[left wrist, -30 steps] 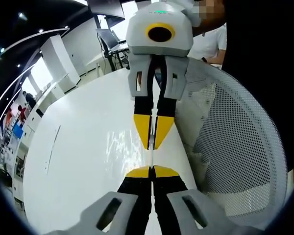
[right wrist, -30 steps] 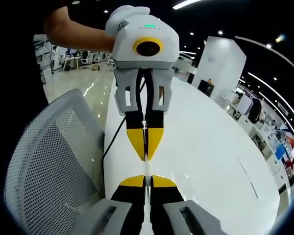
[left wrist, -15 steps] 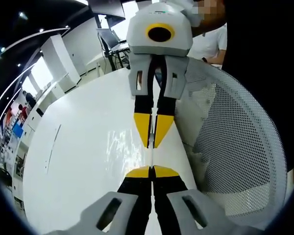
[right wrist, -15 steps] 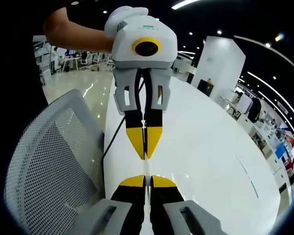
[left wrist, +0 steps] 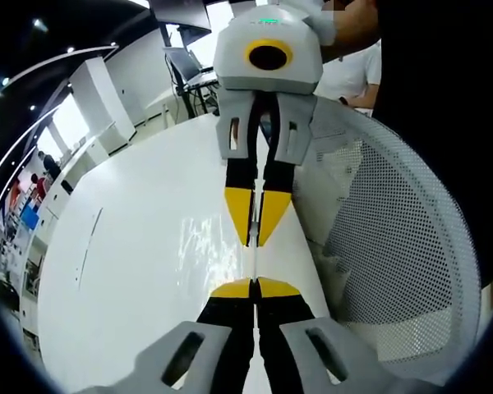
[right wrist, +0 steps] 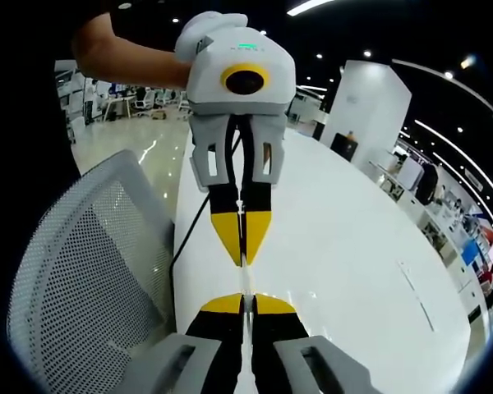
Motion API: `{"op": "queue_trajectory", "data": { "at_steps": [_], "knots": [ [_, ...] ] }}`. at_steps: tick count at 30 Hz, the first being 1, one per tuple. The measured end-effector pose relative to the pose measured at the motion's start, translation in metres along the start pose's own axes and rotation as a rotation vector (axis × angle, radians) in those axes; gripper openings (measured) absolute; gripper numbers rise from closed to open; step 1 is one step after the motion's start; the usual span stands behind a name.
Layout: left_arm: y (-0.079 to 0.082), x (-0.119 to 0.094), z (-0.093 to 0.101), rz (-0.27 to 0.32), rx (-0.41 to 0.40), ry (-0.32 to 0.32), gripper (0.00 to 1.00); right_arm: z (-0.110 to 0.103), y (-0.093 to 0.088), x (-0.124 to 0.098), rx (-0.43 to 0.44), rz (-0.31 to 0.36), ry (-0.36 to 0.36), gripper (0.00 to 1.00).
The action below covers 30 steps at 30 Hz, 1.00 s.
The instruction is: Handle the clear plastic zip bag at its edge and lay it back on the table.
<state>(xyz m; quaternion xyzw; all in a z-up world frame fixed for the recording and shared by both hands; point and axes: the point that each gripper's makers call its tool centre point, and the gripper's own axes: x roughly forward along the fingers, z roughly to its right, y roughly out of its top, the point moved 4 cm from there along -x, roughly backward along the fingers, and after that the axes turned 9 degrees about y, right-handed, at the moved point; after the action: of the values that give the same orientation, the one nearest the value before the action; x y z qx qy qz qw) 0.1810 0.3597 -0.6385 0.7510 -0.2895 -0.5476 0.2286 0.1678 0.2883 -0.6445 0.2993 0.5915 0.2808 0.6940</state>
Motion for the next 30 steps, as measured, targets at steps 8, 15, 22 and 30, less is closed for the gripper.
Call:
{"op": "queue_trajectory", "data": {
  "at_steps": [8,15,22,30],
  "knots": [
    [0.0002,-0.0006,0.0004,-0.002,-0.001,0.000,0.00,0.0002,-0.0003,-0.0004,0.001,0.000,0.000,0.00],
    [-0.0008,-0.0013,0.0009,-0.003,-0.005,0.000,0.00,-0.0003,0.0002,-0.0001,0.004,0.002,0.001,0.00],
    [-0.0023,-0.0018,0.0018,-0.006,-0.008,-0.005,0.00,-0.0007,0.0001,0.0007,0.007,0.002,0.001,0.00],
    [-0.0014,-0.0017,0.0027,-0.009,-0.010,-0.007,0.00,-0.0010,-0.0006,0.0006,0.009,0.006,0.001,0.00]
  ]
}}
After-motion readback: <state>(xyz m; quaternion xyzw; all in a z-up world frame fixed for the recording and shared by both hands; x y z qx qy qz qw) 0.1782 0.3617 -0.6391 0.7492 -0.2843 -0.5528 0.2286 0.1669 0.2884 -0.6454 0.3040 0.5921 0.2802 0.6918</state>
